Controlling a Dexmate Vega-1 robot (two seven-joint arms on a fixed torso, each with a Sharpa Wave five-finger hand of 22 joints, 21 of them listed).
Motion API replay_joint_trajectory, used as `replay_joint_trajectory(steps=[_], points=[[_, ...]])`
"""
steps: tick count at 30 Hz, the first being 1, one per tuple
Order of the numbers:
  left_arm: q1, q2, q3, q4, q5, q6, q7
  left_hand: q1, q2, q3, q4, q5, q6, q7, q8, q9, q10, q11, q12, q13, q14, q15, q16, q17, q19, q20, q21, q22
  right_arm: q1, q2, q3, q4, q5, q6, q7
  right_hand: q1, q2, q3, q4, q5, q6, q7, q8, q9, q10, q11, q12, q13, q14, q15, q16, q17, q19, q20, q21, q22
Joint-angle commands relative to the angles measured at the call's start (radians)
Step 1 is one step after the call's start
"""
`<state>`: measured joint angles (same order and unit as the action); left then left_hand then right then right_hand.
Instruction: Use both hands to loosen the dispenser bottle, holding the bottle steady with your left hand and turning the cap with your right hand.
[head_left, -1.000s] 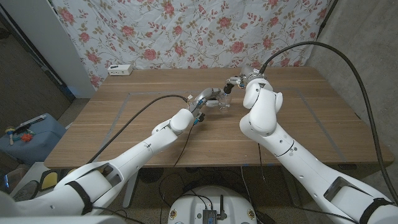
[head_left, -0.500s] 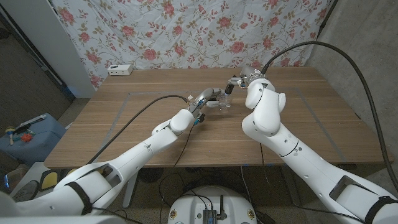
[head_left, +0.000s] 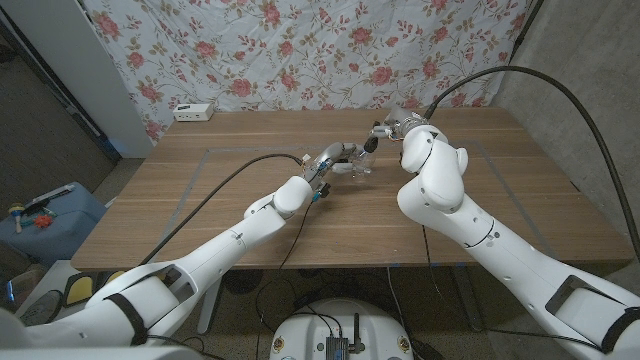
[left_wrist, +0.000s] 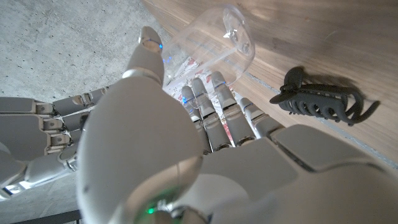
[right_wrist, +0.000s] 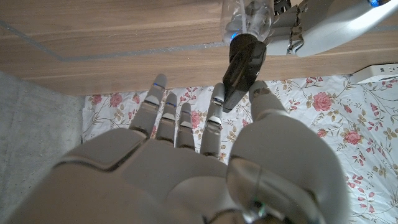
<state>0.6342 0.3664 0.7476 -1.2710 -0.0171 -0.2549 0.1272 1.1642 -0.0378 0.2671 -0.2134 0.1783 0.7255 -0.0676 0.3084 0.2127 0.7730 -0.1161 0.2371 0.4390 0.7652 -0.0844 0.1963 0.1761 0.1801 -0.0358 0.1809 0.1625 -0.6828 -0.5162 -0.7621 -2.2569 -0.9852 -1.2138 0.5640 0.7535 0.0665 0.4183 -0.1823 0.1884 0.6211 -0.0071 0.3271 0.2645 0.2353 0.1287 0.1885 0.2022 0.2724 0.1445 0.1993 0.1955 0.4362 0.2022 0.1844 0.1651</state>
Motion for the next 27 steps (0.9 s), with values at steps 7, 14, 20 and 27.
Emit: replay_joint_trajectory(steps=[7, 14, 20, 27], points=[[-0.002, -0.004, 0.001, 0.005, 0.001, -0.004, 0.001, -0.111, 0.122, 0.082, 0.071, 0.004, 0.089, -0.006, 0.007, 0.004, 0.043, -0.030, 0.003, 0.048, 0.010, -0.065, -0.001, 0.003, 0.010, -0.085, 0.001, 0.002, 0.105, -0.145, -0.063, -0.073, 0.391, -0.088, -0.227, 0.049, 0.003, 0.023, -0.003, -0.002, -0.031, -0.014, -0.019, -0.005, -0.023, -0.002, -0.002, 0.005, -0.024, -0.004, -0.005, 0.000, -0.018, -0.004, -0.001, 0.005], [0.001, -0.004, 0.001, 0.002, 0.001, -0.004, 0.001, -0.112, 0.122, 0.082, 0.070, 0.004, 0.092, -0.004, 0.008, 0.005, 0.044, -0.030, 0.003, 0.050, 0.011, -0.065, 0.000, 0.003, 0.010, -0.085, 0.001, 0.002, 0.127, -0.188, -0.066, -0.093, 0.544, -0.093, -0.343, 0.072, 0.004, 0.030, -0.001, -0.002, -0.043, -0.041, -0.028, -0.009, -0.033, -0.007, 0.000, 0.006, -0.034, -0.005, -0.005, 0.001, -0.026, -0.007, -0.001, 0.004], [0.004, -0.003, 0.000, -0.004, 0.000, -0.001, 0.003, -0.114, 0.123, 0.083, 0.070, 0.004, 0.090, -0.004, 0.006, 0.005, 0.042, -0.030, 0.002, 0.051, 0.012, -0.064, 0.000, 0.004, 0.009, -0.084, 0.001, 0.002, 0.130, -0.218, -0.053, -0.102, 0.664, -0.075, -0.434, 0.100, 0.009, 0.040, -0.002, -0.002, -0.039, -0.069, -0.030, -0.012, -0.036, -0.014, 0.003, 0.006, -0.040, -0.010, -0.003, 0.001, -0.032, -0.015, -0.001, 0.004], [0.005, -0.004, 0.001, -0.004, 0.000, -0.001, 0.003, -0.114, 0.121, 0.084, 0.068, 0.004, 0.091, -0.005, 0.006, 0.005, 0.043, -0.032, 0.002, 0.052, 0.012, -0.064, 0.000, 0.003, 0.009, -0.085, 0.001, 0.002, 0.119, -0.242, -0.034, -0.107, 0.772, -0.045, -0.540, 0.129, 0.011, 0.047, -0.002, -0.002, -0.002, -0.097, -0.019, -0.015, -0.030, -0.026, 0.008, 0.006, -0.041, -0.016, 0.001, 0.002, -0.030, -0.024, 0.003, 0.004]])
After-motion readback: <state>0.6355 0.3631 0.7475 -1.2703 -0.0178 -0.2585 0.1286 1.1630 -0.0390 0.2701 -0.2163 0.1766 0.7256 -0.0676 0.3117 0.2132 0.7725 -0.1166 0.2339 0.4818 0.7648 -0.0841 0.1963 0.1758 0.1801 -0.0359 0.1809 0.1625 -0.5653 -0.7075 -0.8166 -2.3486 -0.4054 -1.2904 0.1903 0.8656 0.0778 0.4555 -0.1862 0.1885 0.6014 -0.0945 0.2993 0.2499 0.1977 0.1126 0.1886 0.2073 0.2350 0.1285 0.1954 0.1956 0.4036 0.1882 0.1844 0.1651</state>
